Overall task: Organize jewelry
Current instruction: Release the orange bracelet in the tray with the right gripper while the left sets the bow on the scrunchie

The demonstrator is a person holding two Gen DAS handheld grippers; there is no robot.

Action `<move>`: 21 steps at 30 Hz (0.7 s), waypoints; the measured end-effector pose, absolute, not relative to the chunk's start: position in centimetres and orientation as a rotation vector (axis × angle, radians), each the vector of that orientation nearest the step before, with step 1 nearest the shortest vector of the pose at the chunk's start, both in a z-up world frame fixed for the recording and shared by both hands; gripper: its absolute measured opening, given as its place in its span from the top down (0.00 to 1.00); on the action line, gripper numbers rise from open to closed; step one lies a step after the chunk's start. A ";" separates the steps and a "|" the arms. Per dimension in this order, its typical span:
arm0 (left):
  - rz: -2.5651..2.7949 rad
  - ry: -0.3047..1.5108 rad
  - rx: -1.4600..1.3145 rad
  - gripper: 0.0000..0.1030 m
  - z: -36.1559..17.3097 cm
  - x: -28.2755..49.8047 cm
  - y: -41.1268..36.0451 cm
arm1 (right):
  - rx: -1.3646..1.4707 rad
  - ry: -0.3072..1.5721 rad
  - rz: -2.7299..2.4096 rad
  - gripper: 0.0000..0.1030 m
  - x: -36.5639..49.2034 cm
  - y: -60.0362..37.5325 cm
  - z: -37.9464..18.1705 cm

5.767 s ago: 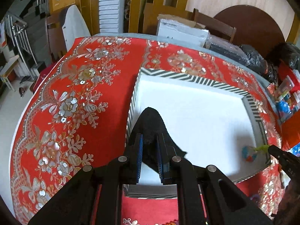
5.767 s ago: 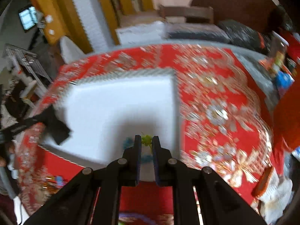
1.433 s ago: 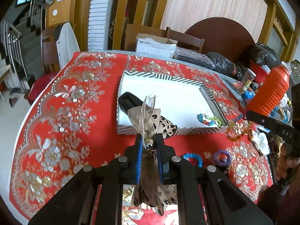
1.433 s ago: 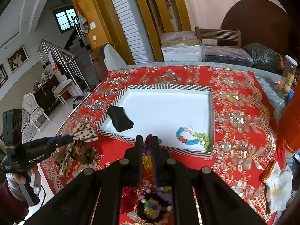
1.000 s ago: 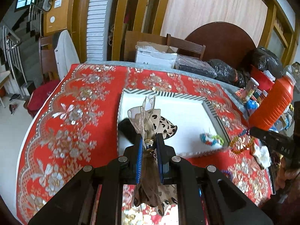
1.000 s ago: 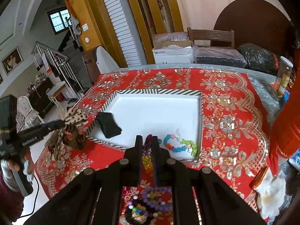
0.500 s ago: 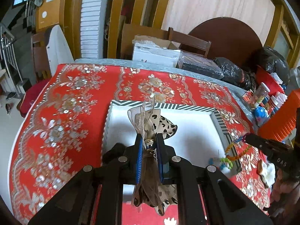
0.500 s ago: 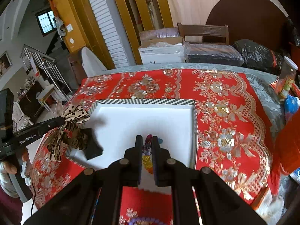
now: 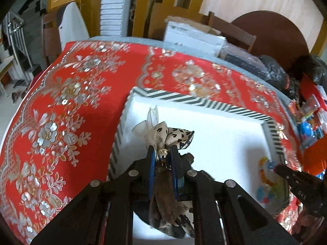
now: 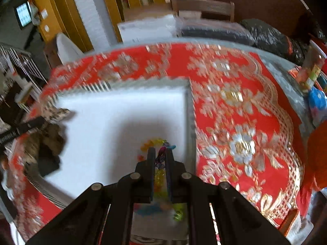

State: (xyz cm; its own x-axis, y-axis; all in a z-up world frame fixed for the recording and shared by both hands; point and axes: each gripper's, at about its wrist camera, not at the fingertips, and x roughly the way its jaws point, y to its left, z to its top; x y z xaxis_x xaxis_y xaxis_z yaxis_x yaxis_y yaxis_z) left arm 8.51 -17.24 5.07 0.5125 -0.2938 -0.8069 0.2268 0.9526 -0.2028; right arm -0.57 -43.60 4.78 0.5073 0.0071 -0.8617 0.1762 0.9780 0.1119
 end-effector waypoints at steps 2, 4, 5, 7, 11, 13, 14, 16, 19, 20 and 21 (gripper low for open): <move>-0.302 0.983 -0.086 0.95 4.6 8.6 -16.8 | 0.159 1.048 -0.110 0.91 -0.8 -43.5 4.2; -0.316 0.982 -0.100 0.87 4.5 8.5 -16.5 | 0.147 1.050 -0.118 0.91 -1.1 -43.4 3.8; -0.326 0.979 -0.105 0.82 4.5 8.4 -16.5 | 0.147 1.049 -0.123 0.90 -1.2 -43.5 3.7; -0.343 0.967 -0.111 0.77 4.6 8.3 -16.3 | 0.157 1.043 -0.109 0.83 -1.5 -43.4 3.7; -0.336 0.952 -0.113 0.74 5.3 7.9 -15.9 | 0.146 1.018 -0.092 0.69 -2.3 -42.6 4.4; -0.337 0.941 -0.115 0.74 5.7 7.7 -15.7 | 0.143 0.998 -0.085 0.59 -2.9 -42.1 5.0; -0.335 0.934 -0.108 0.74 6.0 7.5 -15.7 | 0.146 0.992 -0.081 0.58 -3.2 -42.0 5.2; -0.336 0.918 -0.094 0.74 6.6 6.9 -15.6 | 0.161 0.982 -0.069 0.58 -3.7 -41.8 5.8; -0.337 0.894 -0.074 0.74 7.5 5.9 -15.6 | 0.168 0.973 -0.059 0.57 -4.5 -41.6 6.6; -0.336 0.884 -0.064 0.74 7.8 5.5 -15.6 | 0.171 0.969 -0.057 0.57 -4.8 -41.6 6.8; -0.337 0.873 -0.054 0.74 8.2 4.9 -15.7 | 0.176 0.962 -0.052 0.56 -5.2 -41.6 7.1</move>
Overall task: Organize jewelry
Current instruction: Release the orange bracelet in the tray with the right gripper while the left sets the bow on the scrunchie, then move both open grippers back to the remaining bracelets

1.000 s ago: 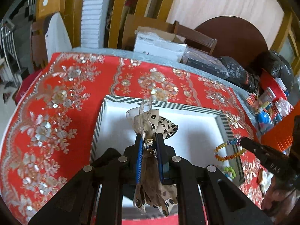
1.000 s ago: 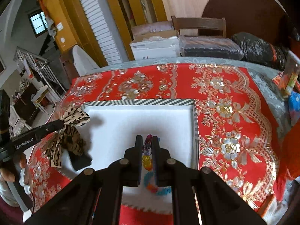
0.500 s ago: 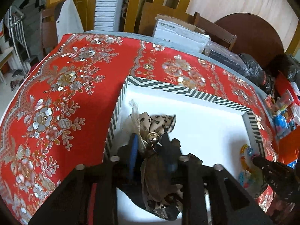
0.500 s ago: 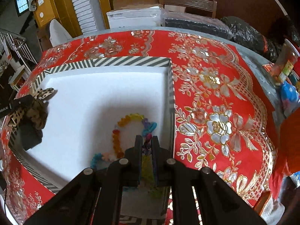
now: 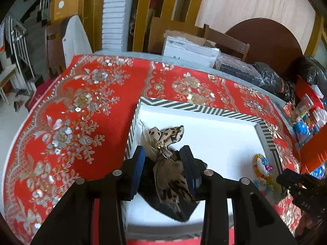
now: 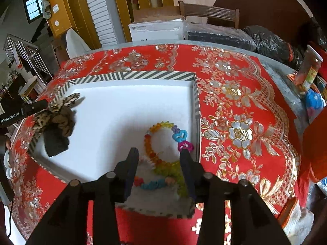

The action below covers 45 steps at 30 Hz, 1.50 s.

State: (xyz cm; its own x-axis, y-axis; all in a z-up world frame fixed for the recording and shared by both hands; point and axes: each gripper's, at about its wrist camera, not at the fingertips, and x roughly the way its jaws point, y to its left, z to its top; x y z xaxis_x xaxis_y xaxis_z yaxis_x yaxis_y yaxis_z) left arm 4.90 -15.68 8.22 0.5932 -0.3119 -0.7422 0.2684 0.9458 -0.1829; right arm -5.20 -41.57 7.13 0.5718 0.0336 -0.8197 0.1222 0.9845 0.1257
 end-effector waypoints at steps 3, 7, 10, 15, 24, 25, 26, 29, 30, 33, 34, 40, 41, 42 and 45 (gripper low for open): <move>-0.339 0.849 -0.033 0.74 9.0 3.4 -15.8 | 0.207 0.941 -0.039 0.52 -6.6 -41.4 8.0; -0.349 0.834 0.002 0.74 9.6 1.2 -16.1 | 0.217 0.923 -0.025 0.49 -8.6 -41.0 8.9; -0.363 0.826 0.001 0.74 9.9 -0.6 -16.1 | 0.214 0.905 -0.029 0.47 -10.3 -40.5 9.5; -0.362 0.817 0.032 0.74 10.0 -3.6 -16.1 | 0.222 0.896 -0.025 0.46 -13.0 -40.0 9.8; -0.378 0.797 0.065 0.74 10.3 -8.6 -15.7 | 0.224 0.873 -0.020 0.45 -17.0 -39.1 10.2; -0.378 0.794 0.067 0.74 10.3 -9.0 -15.6 | 0.226 0.872 -0.017 0.45 -17.5 -39.0 10.3; -0.378 0.793 0.068 0.74 10.3 -9.4 -15.6 | 0.229 0.870 -0.013 0.45 -17.8 -38.9 10.3; -0.382 0.785 0.079 0.74 10.4 -10.7 -15.6 | 0.233 0.859 -0.007 0.45 -18.9 -38.7 10.7; -0.382 0.780 0.085 0.74 10.5 -11.2 -15.6 | 0.233 0.853 -0.006 0.45 -19.3 -38.6 10.8; -0.391 0.779 0.087 0.74 10.4 -12.2 -15.5 | 0.237 0.845 -0.002 0.45 -20.2 -38.4 11.0; -0.394 0.780 0.085 0.74 10.4 -12.5 -15.5 | 0.240 0.845 0.001 0.45 -20.4 -38.3 11.0; -0.411 0.800 0.075 0.74 10.0 -13.8 -15.4 | 0.242 0.851 0.012 0.45 -21.7 -38.0 10.7; -0.416 0.805 0.071 0.74 9.9 -13.9 -15.3 | 0.243 0.852 0.012 0.45 -21.8 -38.0 10.7; -0.421 0.813 0.066 0.74 9.8 -14.0 -15.2 | 0.247 0.853 0.012 0.45 -22.0 -38.1 10.6; -0.435 0.840 0.043 0.74 9.5 -14.0 -14.8 | 0.254 0.858 0.009 0.45 -22.4 -38.3 10.4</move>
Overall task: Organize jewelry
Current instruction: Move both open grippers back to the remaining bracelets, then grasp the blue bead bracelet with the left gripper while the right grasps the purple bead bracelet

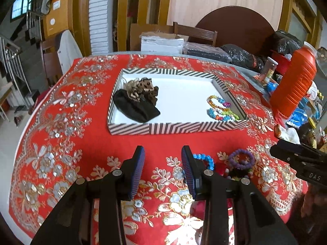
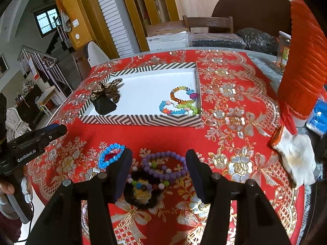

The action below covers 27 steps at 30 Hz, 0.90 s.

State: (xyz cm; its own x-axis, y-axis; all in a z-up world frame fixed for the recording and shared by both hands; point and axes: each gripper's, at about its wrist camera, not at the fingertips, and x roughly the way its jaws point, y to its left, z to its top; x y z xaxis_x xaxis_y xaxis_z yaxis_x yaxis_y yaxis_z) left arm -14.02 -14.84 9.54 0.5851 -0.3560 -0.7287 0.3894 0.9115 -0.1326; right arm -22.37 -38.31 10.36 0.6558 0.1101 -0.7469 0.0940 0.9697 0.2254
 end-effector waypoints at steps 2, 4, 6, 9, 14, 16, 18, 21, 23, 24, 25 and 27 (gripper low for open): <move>-0.447 0.859 0.025 0.74 9.2 -14.1 -14.8 | 0.259 0.863 0.004 0.44 -22.5 -38.5 10.0; -0.465 0.883 0.006 0.74 8.8 -14.1 -14.8 | 0.268 0.869 0.002 0.44 -22.5 -38.7 9.7; -0.487 0.910 0.000 0.74 8.2 -14.0 -15.0 | 0.274 0.876 -0.001 0.44 -22.4 -38.9 9.4; -0.504 0.953 -0.002 0.74 7.1 -13.8 -15.4 | 0.270 0.893 -0.019 0.44 -22.3 -39.2 8.9; -0.529 1.014 -0.006 0.74 5.4 -13.0 -16.4 | 0.255 0.935 -0.045 0.45 -21.7 -40.2 7.8; -0.542 1.034 0.005 0.74 4.8 -12.6 -17.0 | 0.250 0.956 -0.060 0.45 -21.1 -40.7 7.3; -0.552 1.060 0.008 0.74 4.2 -12.1 -17.5 | 0.239 0.985 -0.060 0.45 -20.4 -41.1 6.7; -0.563 1.079 0.023 0.74 3.6 -11.5 -18.4 | 0.197 1.020 -0.053 0.45 -19.3 -40.9 5.9; -0.564 1.084 0.042 0.74 3.3 -11.1 -18.9 | 0.169 1.040 -0.043 0.48 -18.6 -40.6 5.3; -0.562 1.090 0.054 0.74 3.0 -10.9 -19.2 | 0.158 1.048 -0.042 0.51 -18.4 -40.5 5.1; -0.561 1.095 0.060 0.74 2.8 -10.7 -19.3 | 0.144 1.055 -0.039 0.55 -18.1 -40.3 4.8; -0.568 1.114 0.078 0.74 2.4 -10.5 -19.7 | 0.128 1.066 -0.040 0.61 -17.7 -40.2 4.2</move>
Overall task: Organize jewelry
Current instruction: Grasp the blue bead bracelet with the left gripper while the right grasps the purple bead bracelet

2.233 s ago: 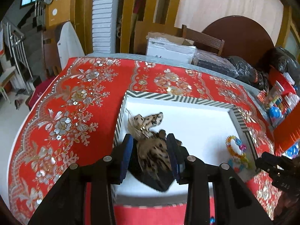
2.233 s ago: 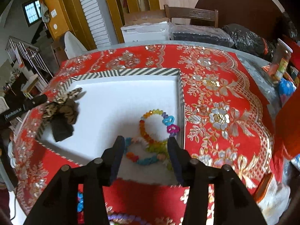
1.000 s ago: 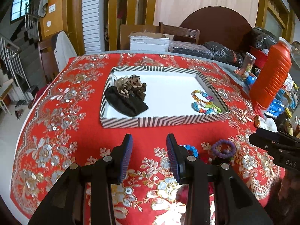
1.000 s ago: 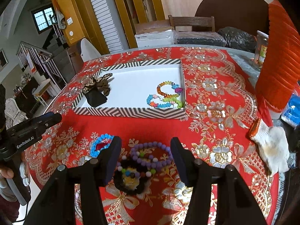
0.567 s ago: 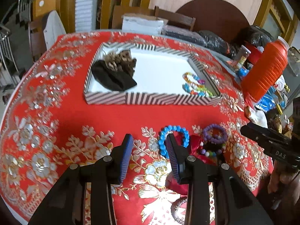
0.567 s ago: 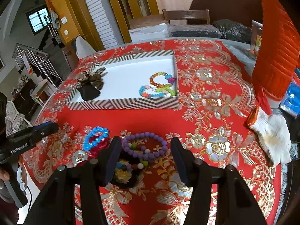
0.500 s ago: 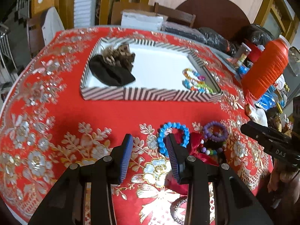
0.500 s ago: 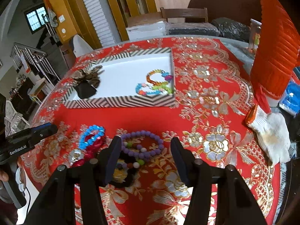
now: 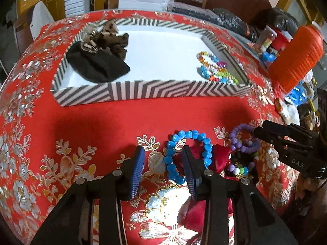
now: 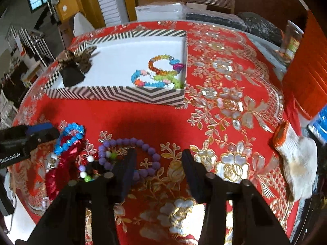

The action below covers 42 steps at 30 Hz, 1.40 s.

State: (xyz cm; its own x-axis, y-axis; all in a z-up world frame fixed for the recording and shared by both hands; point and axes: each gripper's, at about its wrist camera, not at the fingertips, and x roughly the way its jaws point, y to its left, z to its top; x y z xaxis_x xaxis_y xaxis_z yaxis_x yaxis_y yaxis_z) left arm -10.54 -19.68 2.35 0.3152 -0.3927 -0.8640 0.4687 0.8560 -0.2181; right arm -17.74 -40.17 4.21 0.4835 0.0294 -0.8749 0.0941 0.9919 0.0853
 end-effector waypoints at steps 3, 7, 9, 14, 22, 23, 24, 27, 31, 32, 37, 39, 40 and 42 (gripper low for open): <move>-0.580 1.110 0.098 0.74 2.0 -10.5 -20.2 | 0.109 1.086 -0.039 0.76 -17.4 -40.0 3.3; -0.584 1.103 0.085 0.80 2.0 -10.0 -20.3 | 0.081 1.063 -0.043 0.91 -17.2 -39.7 3.2; -0.586 1.100 0.093 1.00 1.9 -9.8 -20.4 | 0.098 1.049 -0.039 0.91 -17.3 -39.7 3.3; -0.605 1.075 0.060 1.00 3.0 -9.9 -19.6 | 0.156 0.956 -0.018 0.91 -18.3 -40.2 5.9; -0.634 0.995 0.033 1.00 6.9 -10.5 -18.7 | 0.227 0.846 0.015 0.91 -19.6 -40.6 9.7; -0.637 0.980 0.028 1.00 7.6 -10.5 -18.5 | 0.229 0.838 0.015 0.91 -19.8 -40.7 10.0; -0.641 0.970 0.028 1.00 8.2 -10.6 -18.5 | 0.228 0.830 0.016 0.91 -19.8 -40.8 10.4; -0.644 0.938 0.035 1.00 9.6 -10.7 -18.6 | 0.231 0.809 0.019 0.91 -20.0 -41.0 11.5; -0.641 0.904 0.054 1.00 11.0 -10.7 -18.9 | 0.223 0.783 0.021 0.91 -20.1 -41.2 12.9; -0.639 0.898 0.060 1.00 11.3 -10.6 -19.0 | 0.222 0.778 0.022 0.91 -20.1 -41.2 13.2; -0.621 0.868 0.089 1.00 12.1 -10.4 -19.5 | 0.205 0.763 0.026 0.91 -19.7 -40.9 14.3; -0.618 0.862 0.095 1.00 12.3 -10.3 -19.7 | 0.200 0.761 0.027 0.91 -19.6 -40.8 14.5; -0.617 0.859 0.098 1.00 12.3 -10.3 -19.8 | 0.198 0.761 0.027 0.91 -19.5 -40.7 14.5; -0.614 0.853 0.105 1.00 12.4 -10.2 -19.9 | 0.196 0.761 0.029 0.91 -19.4 -40.7 14.6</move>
